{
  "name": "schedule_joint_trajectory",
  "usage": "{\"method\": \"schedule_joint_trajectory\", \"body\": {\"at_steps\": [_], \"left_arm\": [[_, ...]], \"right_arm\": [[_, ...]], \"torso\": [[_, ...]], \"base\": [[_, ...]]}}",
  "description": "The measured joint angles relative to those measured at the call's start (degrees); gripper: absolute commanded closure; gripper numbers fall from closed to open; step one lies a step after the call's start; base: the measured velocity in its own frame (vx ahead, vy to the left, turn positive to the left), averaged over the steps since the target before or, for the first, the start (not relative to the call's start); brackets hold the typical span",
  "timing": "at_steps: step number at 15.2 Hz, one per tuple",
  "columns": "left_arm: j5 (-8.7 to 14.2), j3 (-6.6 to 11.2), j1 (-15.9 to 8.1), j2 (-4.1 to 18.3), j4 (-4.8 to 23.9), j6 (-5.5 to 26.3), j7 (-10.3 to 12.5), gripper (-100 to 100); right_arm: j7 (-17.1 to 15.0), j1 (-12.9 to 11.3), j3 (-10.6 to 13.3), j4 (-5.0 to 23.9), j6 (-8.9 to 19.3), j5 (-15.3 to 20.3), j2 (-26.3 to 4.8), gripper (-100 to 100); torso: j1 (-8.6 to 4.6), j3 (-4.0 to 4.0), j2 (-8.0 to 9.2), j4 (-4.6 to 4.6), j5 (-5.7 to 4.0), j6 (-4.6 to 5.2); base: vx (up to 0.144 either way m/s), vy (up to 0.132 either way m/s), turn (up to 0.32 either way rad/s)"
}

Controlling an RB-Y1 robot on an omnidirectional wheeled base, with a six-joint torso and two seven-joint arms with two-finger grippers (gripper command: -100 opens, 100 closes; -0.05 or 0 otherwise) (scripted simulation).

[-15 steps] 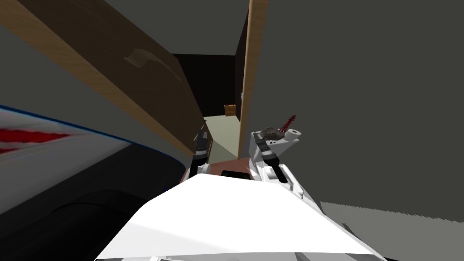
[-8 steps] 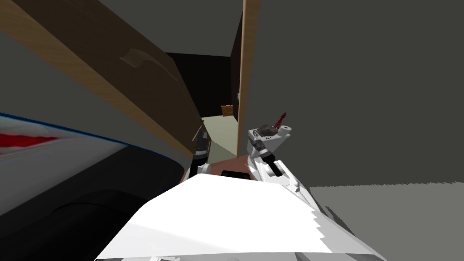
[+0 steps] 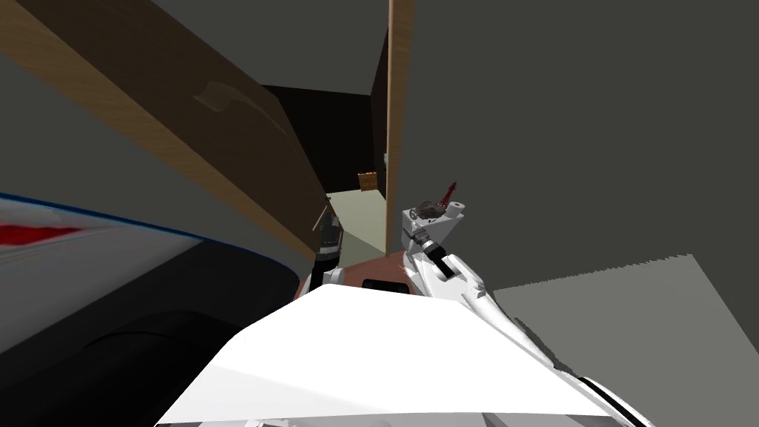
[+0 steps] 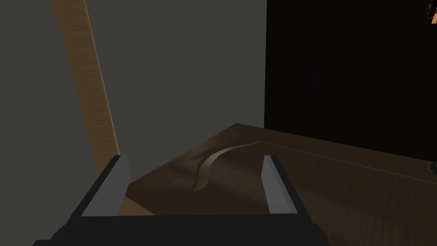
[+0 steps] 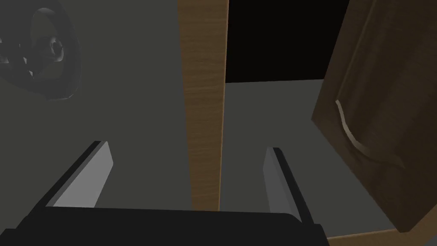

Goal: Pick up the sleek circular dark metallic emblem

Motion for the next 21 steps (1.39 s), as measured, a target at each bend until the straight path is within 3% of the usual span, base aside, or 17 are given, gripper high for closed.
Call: {"method": "schedule_joint_trajectory", "body": {"at_steps": [8, 11, 16, 21], "left_arm": [[0.0, 0.00, 0.0, 0.0, 0.0, 0.0, 0.0, 0], [0.0, 0.00, 0.0, 0.0, 0.0, 0.0, 0.0, 0], [0.0, 0.00, 0.0, 0.0, 0.0, 0.0, 0.0, 0], [0.0, 0.00, 0.0, 0.0, 0.0, 0.0, 0.0, 0]], "right_arm": [[7.1, -8.4, 5.1, 8.1, 3.8, 5.3, -7.3, -100], [9.8, -12.7, 7.5, 11.9, 5.0, 7.1, -10.5, -100], [14.3, -18.3, 11.4, 15.9, 6.8, 9.7, -15.5, -100], [17.3, -22.9, 13.7, 20.0, 6.6, 11.0, -18.9, -100]], "torso": [[-0.02, -0.11, -0.19, -0.04, 0.00, -0.01], [-0.01, -0.15, -0.26, -0.05, 0.00, -0.01], [0.03, -0.22, -0.39, -0.08, 0.01, -0.02], [0.05, -0.24, -0.42, -0.09, 0.01, -0.03]], "base": [[-0.019, 0.008, -0.039], [0.008, 0.007, -0.012], [0.032, 0.013, 0.016], [0.043, 0.015, 0.035]]}}
